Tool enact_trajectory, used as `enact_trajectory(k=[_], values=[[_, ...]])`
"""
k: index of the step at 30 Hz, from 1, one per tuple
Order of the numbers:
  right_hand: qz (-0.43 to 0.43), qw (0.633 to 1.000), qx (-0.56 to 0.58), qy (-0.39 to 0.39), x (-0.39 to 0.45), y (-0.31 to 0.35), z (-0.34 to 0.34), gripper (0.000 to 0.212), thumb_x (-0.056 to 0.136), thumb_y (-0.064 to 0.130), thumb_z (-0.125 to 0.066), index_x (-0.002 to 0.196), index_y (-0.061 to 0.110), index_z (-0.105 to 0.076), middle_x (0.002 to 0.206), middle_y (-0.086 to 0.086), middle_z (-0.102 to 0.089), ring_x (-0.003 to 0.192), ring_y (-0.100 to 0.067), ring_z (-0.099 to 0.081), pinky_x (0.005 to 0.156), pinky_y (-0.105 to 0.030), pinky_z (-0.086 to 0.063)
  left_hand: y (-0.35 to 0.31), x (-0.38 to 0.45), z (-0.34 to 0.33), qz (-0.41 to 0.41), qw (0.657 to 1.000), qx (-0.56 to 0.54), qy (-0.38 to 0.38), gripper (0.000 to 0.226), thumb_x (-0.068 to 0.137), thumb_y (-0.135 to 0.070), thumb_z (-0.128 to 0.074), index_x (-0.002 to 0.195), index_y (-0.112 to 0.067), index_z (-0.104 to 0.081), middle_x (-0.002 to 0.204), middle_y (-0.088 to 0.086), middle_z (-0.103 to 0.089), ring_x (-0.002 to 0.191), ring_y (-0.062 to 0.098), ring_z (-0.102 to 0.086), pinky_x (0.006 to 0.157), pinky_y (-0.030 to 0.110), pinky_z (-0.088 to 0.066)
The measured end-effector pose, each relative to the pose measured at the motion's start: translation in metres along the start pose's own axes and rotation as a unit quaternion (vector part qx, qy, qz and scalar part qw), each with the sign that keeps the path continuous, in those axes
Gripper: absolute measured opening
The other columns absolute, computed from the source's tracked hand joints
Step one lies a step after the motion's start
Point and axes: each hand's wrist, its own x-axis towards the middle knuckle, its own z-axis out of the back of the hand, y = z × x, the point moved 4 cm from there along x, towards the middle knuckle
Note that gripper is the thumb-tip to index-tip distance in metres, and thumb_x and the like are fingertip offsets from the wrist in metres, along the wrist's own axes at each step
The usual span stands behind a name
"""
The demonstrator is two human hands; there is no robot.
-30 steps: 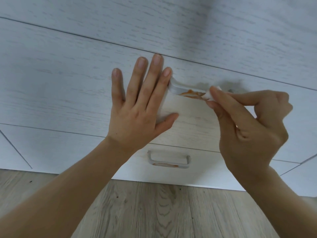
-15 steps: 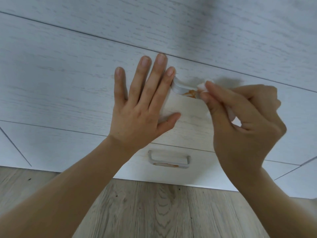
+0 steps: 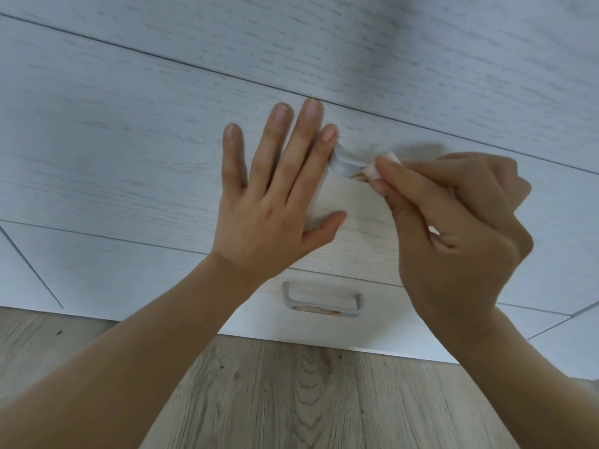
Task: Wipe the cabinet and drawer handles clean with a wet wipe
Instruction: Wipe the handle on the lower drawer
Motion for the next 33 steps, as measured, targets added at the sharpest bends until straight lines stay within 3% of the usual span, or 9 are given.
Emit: enact_trajectory(k=[2, 6, 12, 15, 20, 24, 28, 31, 33], values=[[-0.025, 1.000, 0.019, -0.003, -0.002, -0.002, 0.003, 0.013, 0.087, 0.013, -0.070, 0.099, 0.014, -0.067, 0.082, 0.009, -0.058, 0.076, -0.017, -0.054, 0.071, -0.034, -0.039, 0.000, 0.000, 0.001, -0.002, 1.000, -0.007, 0.004, 0.079, 0.092, -0.062, -0.036, 0.146, -0.006, -0.023, 0.149, 0.013, -0.023, 0.138, 0.031, -0.018, 0.115, 0.053, -0.005], [-0.010, 1.000, 0.007, -0.008, -0.004, 0.000, -0.001, 0.011, 0.086, 0.010, -0.071, 0.097, 0.009, -0.068, 0.085, 0.007, -0.057, 0.076, -0.022, -0.055, 0.079, -0.024, -0.036, 0.000, 0.001, 0.003, 0.000, 1.000, -0.009, 0.003, 0.078, 0.092, -0.061, -0.035, 0.146, -0.007, -0.024, 0.148, 0.012, -0.025, 0.137, 0.031, -0.021, 0.115, 0.052, -0.005], [-0.003, 1.000, 0.007, -0.010, -0.004, 0.003, -0.007, 0.011, 0.085, 0.008, -0.071, 0.095, 0.006, -0.071, 0.087, 0.005, -0.059, 0.075, -0.024, -0.056, 0.079, -0.020, -0.037, 0.000, 0.000, 0.003, -0.003, 1.000, -0.008, 0.007, 0.077, 0.093, -0.061, -0.035, 0.146, -0.006, -0.024, 0.148, 0.012, -0.025, 0.136, 0.032, -0.024, 0.115, 0.052, -0.006], [0.011, 1.000, 0.011, -0.008, -0.003, 0.005, -0.009, 0.011, 0.085, 0.007, -0.071, 0.096, 0.006, -0.071, 0.085, 0.005, -0.058, 0.074, -0.026, -0.057, 0.078, -0.023, -0.039, 0.000, 0.001, 0.005, -0.005, 1.000, -0.009, 0.006, 0.077, 0.093, -0.060, -0.035, 0.145, -0.005, -0.025, 0.149, 0.011, -0.025, 0.135, 0.032, -0.026, 0.115, 0.052, -0.006], [-0.058, 0.997, 0.047, -0.002, -0.008, -0.004, 0.003, 0.018, 0.087, 0.008, -0.069, 0.104, 0.008, -0.064, 0.090, 0.010, -0.056, 0.084, -0.017, -0.052, 0.068, -0.040, -0.047, 0.007, 0.000, 0.010, -0.017, 0.999, -0.049, -0.009, 0.073, 0.094, -0.054, -0.046, 0.145, -0.003, -0.029, 0.150, 0.006, -0.024, 0.135, 0.031, -0.029, 0.116, 0.047, -0.009], [-0.003, 0.999, 0.043, 0.002, 0.000, 0.008, -0.013, 0.011, 0.086, 0.007, -0.069, 0.098, 0.006, -0.069, 0.086, 0.005, -0.059, 0.080, -0.021, -0.055, 0.076, -0.028, -0.044, 0.011, -0.001, 0.012, -0.024, 0.998, -0.055, -0.021, 0.072, 0.094, -0.050, -0.050, 0.143, 0.000, -0.032, 0.145, 0.008, -0.027, 0.134, 0.028, -0.034, 0.117, 0.043, -0.013], [-0.030, 0.999, 0.040, -0.004, -0.004, 0.007, -0.012, 0.017, 0.085, 0.006, -0.071, 0.101, 0.008, -0.066, 0.088, 0.006, -0.059, 0.081, -0.018, -0.054, 0.075, -0.028, -0.045, 0.013, -0.001, 0.012, -0.034, 0.998, -0.056, -0.026, 0.072, 0.094, -0.050, -0.050, 0.143, 0.000, -0.032, 0.145, 0.007, -0.028, 0.134, 0.028, -0.035, 0.117, 0.043, -0.013], [-0.017, 0.999, 0.026, -0.010, -0.003, 0.011, -0.014, 0.011, 0.086, 0.006, -0.070, 0.096, 0.005, -0.070, 0.087, 0.004, -0.059, 0.078, -0.022, -0.056, 0.078, -0.022, -0.042, 0.016, -0.001, 0.013, -0.043, 0.997, -0.053, -0.028, 0.071, 0.095, -0.049, -0.049, 0.143, 0.000, -0.033, 0.145, 0.008, -0.028, 0.133, 0.027, -0.035, 0.116, 0.042, -0.014], [-0.011, 1.000, 0.029, -0.003, -0.001, 0.014, -0.016, 0.010, 0.087, 0.008, -0.069, 0.097, 0.007, -0.070, 0.088, 0.006, -0.059, 0.079, -0.021, -0.056, 0.077, -0.026, -0.044, 0.015, 0.000, 0.013, -0.043, 0.997, -0.053, -0.031, 0.071, 0.094, -0.050, -0.049, 0.142, 0.000, -0.033, 0.145, 0.008, -0.029, 0.133, 0.027, -0.035, 0.116, 0.043, -0.015]])
